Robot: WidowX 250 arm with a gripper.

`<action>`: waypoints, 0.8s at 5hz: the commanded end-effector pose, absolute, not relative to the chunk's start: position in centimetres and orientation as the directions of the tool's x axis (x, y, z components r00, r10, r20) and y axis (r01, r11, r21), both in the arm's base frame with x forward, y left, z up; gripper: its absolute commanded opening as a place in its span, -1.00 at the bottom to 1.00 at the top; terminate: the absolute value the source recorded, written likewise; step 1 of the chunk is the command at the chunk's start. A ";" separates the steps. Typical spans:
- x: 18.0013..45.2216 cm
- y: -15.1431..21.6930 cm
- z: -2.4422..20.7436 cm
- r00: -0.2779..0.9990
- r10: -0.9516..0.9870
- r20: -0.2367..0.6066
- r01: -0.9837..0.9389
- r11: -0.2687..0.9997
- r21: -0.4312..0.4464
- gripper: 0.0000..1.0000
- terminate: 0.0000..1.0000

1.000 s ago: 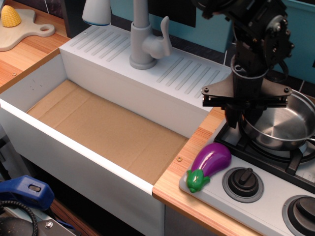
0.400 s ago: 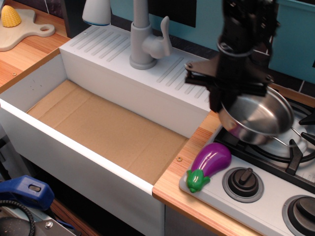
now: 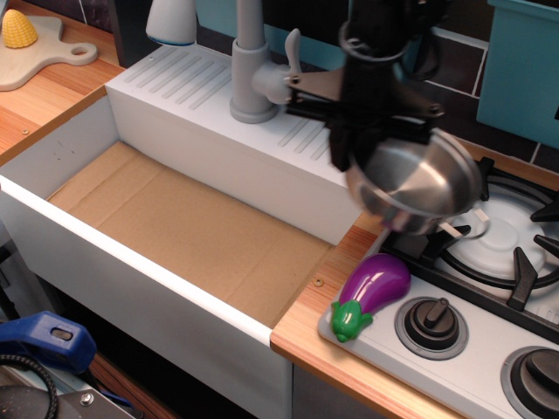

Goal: Put pot or pan in sink

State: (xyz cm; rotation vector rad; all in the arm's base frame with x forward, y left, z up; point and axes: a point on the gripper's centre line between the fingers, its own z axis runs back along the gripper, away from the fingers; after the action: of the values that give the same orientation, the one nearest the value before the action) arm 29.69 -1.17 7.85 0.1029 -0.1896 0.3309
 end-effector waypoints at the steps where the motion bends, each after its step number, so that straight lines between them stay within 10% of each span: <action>1: 28.4 1.7 9.3 0.913 0.299 0.279 -0.335 0.938 0.091 -1.00 -1.00; 4: 25.4 6.6 5.2 0.892 0.223 0.393 -0.295 0.946 0.134 -1.00 -1.00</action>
State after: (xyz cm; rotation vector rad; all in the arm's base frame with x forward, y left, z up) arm 25.09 7.17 4.03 0.1777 -0.3530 0.2523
